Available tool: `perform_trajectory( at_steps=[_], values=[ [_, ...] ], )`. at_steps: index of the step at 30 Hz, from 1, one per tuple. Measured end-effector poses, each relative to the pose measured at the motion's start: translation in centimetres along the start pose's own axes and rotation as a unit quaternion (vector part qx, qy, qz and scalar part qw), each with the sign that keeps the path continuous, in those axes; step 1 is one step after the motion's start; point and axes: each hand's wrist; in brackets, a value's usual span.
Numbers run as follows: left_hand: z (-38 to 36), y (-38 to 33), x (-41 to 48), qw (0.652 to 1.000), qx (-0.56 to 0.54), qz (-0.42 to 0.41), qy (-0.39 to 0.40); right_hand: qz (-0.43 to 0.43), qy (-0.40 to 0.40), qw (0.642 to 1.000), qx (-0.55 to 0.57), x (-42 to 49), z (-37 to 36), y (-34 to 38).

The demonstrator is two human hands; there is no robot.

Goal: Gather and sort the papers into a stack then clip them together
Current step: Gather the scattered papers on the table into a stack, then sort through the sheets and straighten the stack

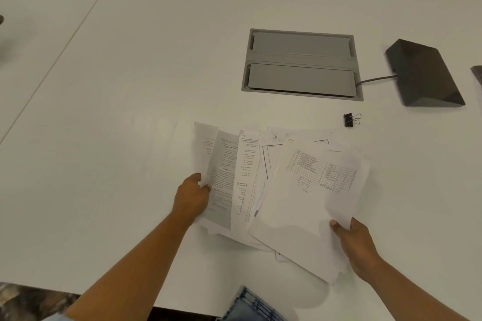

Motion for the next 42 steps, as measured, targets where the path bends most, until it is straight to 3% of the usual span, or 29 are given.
perform_trajectory(
  at_steps=[7, 14, 17, 20, 27, 31, 35, 37, 40, 42],
  values=[
    [7.9, 1.2, -2.9, 0.990, 0.045, -0.029, -0.128, 0.006, 0.005, 1.000, -0.022, -0.9, -0.3, 0.9],
    [12.2, -0.3, -7.9, 0.965, -0.126, -0.073, -0.219, 0.018, 0.024, 1.000, -0.008, -2.0, -0.6, 2.5],
    [11.4, -1.4, -9.4, 0.952, -0.231, -0.106, -0.173, 0.020, 0.039, 0.999, 0.010, -2.5, -0.9, 3.3],
    [9.3, -2.8, -10.5, 0.950, -0.269, -0.119, -0.104, 0.034, 0.056, 0.998, 0.021, -2.8, -1.4, 4.5],
    [3.0, -5.5, -11.5, 0.966, -0.226, -0.124, 0.033, 0.066, 0.144, 0.987, 0.036, -4.5, -2.9, 7.7],
    [1.3, -6.4, -11.3, 0.969, -0.205, -0.126, 0.054, 0.083, 0.176, 0.978, 0.074, -5.7, -3.4, 9.7],
    [1.4, -6.9, -10.0, 0.977, -0.189, -0.095, 0.002, 0.066, 0.198, 0.969, 0.130, -6.5, -3.1, 10.5],
    [1.6, -7.6, -9.4, 0.965, -0.241, -0.075, 0.067, 0.057, 0.202, 0.969, 0.129, -6.8, -2.9, 10.8],
    [1.2, -8.7, -9.0, 0.918, -0.344, -0.048, 0.192, 0.047, 0.181, 0.976, 0.107, -7.1, -2.5, 11.3],
    [0.6, -9.0, -8.7, 0.922, -0.323, -0.057, 0.205, 0.036, 0.176, 0.981, 0.073, -6.8, -2.2, 11.6]
  ],
)
Point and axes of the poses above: each hand's wrist, its own x-axis towards the middle knuckle, its own z-axis out of the back of the hand, y = z × x, and after that the axes turned 11 degrees about y, right-handed
